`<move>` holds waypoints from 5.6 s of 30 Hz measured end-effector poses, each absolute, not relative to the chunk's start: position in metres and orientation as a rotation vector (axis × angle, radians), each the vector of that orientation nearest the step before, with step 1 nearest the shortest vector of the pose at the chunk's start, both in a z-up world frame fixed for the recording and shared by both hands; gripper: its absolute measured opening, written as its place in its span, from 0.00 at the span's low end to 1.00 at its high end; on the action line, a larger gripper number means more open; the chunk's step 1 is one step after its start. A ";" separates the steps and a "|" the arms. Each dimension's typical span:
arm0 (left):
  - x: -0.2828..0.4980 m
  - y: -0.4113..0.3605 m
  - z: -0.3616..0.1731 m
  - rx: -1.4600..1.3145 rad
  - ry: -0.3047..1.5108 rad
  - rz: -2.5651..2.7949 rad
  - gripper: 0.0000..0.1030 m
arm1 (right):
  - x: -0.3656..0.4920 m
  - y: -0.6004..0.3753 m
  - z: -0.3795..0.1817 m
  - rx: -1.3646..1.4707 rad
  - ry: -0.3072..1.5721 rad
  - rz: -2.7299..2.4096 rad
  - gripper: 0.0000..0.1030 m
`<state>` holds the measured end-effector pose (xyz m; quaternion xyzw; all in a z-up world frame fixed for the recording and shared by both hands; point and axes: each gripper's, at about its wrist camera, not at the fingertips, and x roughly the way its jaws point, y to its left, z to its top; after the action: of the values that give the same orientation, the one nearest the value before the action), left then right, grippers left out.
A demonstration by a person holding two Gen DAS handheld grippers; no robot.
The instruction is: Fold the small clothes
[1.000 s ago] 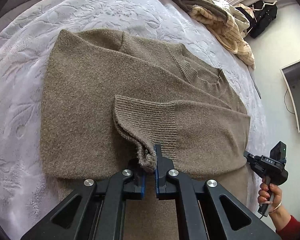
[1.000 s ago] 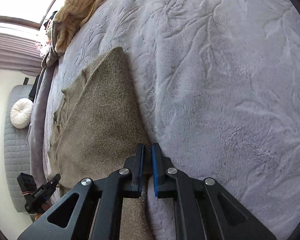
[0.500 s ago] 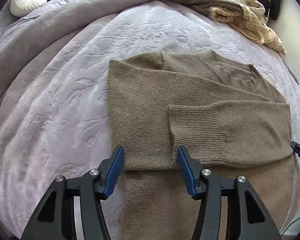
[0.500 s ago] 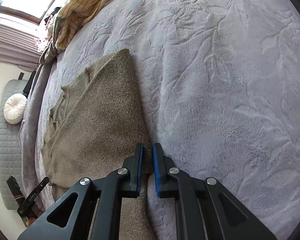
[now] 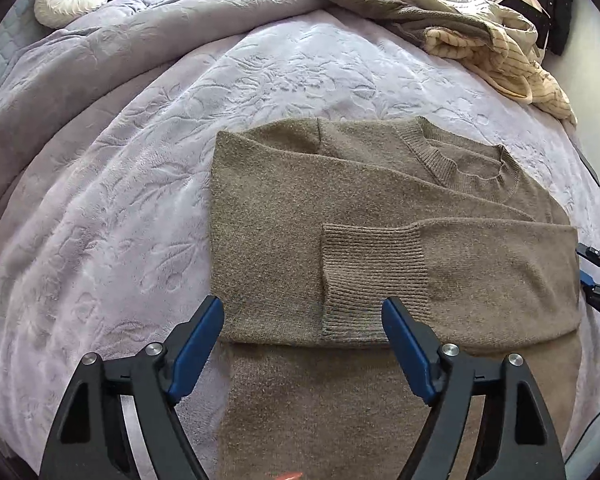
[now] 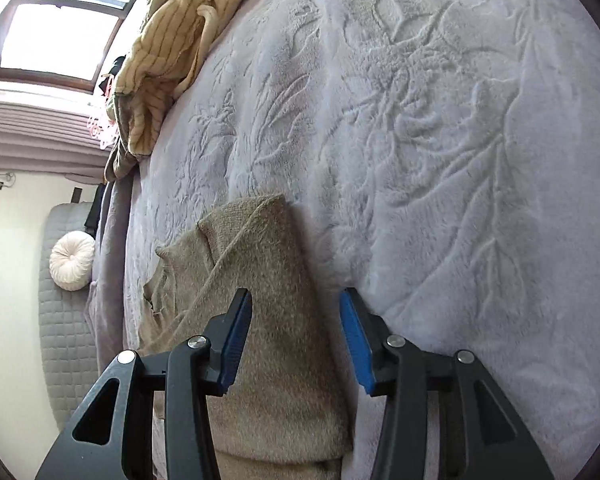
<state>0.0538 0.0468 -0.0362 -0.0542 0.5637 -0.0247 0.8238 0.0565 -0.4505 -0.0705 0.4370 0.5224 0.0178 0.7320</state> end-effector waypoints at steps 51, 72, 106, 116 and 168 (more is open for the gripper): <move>0.026 0.054 -0.042 -0.019 1.308 -0.027 0.80 | -0.058 -0.432 -0.095 1.338 1.052 0.054 0.38; -0.002 0.030 -0.034 0.012 1.425 -0.100 0.80 | -0.070 -0.381 -0.030 0.885 1.263 -0.028 0.36; -0.090 0.082 -0.006 0.036 1.564 -0.176 0.80 | -0.143 -0.245 -0.001 0.744 1.504 0.075 0.41; -0.115 0.070 -0.022 0.066 1.628 -0.219 0.80 | -0.158 -0.237 -0.010 0.724 1.566 0.058 0.41; -0.219 0.063 -0.005 -0.284 1.686 -0.756 0.11 | -0.232 -0.313 -0.016 0.977 1.521 0.304 0.07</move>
<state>-0.2190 0.0629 -0.0052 -0.1223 0.7255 -0.3254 0.5939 -0.2323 -0.3128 -0.0162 0.4228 0.6585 0.1316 0.6085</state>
